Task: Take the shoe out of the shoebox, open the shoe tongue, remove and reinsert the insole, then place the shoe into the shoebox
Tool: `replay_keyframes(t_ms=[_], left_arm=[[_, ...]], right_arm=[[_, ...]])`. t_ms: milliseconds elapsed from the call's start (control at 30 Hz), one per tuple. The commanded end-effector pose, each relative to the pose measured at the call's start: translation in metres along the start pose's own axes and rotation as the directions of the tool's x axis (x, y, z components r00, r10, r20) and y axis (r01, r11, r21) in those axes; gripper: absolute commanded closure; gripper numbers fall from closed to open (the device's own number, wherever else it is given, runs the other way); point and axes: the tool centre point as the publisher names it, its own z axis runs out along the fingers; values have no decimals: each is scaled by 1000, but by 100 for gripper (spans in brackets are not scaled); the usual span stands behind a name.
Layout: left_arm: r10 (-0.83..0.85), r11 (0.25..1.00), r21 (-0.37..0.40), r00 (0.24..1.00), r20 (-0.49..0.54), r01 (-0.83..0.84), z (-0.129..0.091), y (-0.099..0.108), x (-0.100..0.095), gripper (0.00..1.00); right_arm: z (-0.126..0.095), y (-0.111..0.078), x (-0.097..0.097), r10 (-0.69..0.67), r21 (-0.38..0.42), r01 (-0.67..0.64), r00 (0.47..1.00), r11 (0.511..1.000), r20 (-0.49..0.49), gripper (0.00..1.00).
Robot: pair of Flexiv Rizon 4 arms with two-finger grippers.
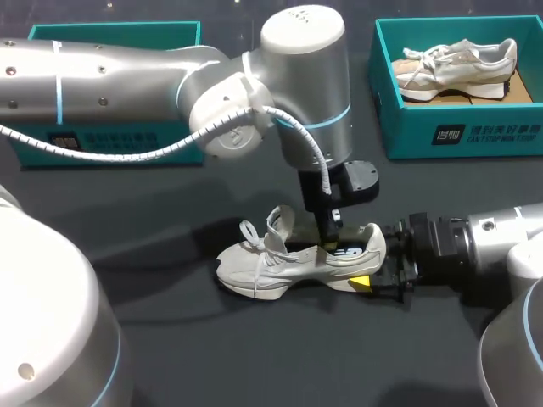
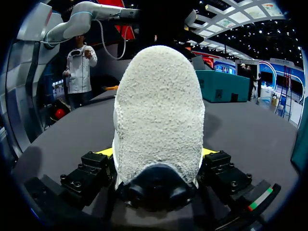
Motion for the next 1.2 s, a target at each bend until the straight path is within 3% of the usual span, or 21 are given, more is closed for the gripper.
replay_keyframes(t_ms=[33, 500, 600, 733, 1200], left_arm=[[-4, 1000, -22, 1000, -3, 4, 14, -1, -1, 100], [35, 998, -46, 999, -33, -37, 28, 26, 6, 100], [57, 998, -37, 998, -29, -58, 29, 30, 7, 75], [79, 996, -34, 997, -25, -80, 31, 33, 7, 58], [137, 990, -69, 976, 170, -127, 58, 26, 1, 56]], right_arm=[[1, 0, 0, 1, 3, -1, 1000, 1000, 0, 100], [1, 0, 0, 1, 3, -1, 1000, 1000, 0, 100], [1, 0, 0, 1, 3, -1, 1000, 1000, 0, 100], [1, 0, 0, 1, 3, -1, 1000, 1000, 0, 100], [1, 0, 0, 1, 3, -1, 1000, 1000, 0, 100]])
